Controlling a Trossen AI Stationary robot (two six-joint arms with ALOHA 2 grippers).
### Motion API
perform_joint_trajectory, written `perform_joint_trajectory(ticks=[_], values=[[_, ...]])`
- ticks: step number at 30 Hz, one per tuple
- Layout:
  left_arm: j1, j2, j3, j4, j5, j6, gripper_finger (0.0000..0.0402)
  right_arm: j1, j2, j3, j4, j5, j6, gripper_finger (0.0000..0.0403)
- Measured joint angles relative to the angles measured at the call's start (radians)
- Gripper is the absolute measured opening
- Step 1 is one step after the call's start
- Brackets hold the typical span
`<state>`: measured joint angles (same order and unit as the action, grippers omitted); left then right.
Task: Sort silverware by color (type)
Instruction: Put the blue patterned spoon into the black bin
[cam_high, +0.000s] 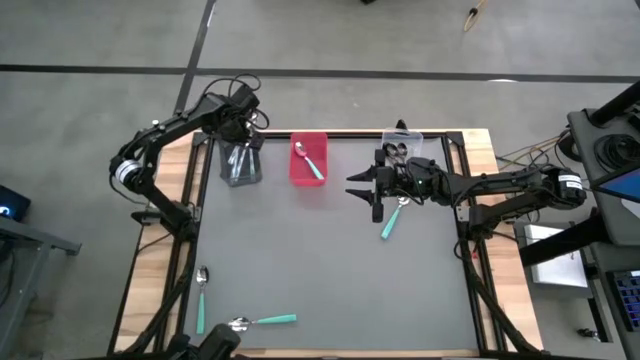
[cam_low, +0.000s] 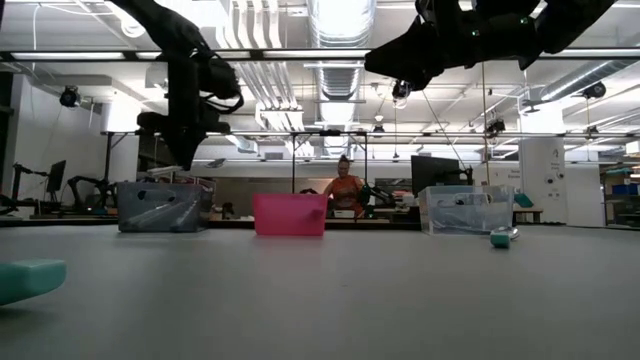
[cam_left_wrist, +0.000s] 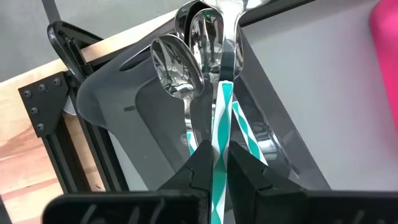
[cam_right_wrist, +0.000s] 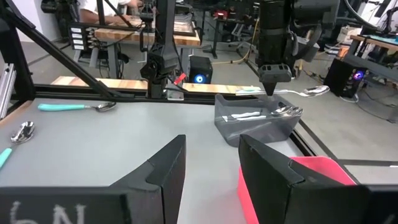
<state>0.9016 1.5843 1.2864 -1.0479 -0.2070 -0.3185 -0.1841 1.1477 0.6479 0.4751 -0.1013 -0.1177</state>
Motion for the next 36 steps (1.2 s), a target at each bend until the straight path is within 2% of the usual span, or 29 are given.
perform_joint_trajectory(ticks=[16,36], values=[[0.000,-0.009,-0.132,0.113,-0.010,-0.008,0.0010,0.000,0.000,0.000,0.000,0.000,-0.006,0.0139],[0.000,-0.016,-0.137,0.151,-0.019,-0.008,0.0011,0.000,0.000,0.000,-0.008,0.000,-0.013,0.0139]])
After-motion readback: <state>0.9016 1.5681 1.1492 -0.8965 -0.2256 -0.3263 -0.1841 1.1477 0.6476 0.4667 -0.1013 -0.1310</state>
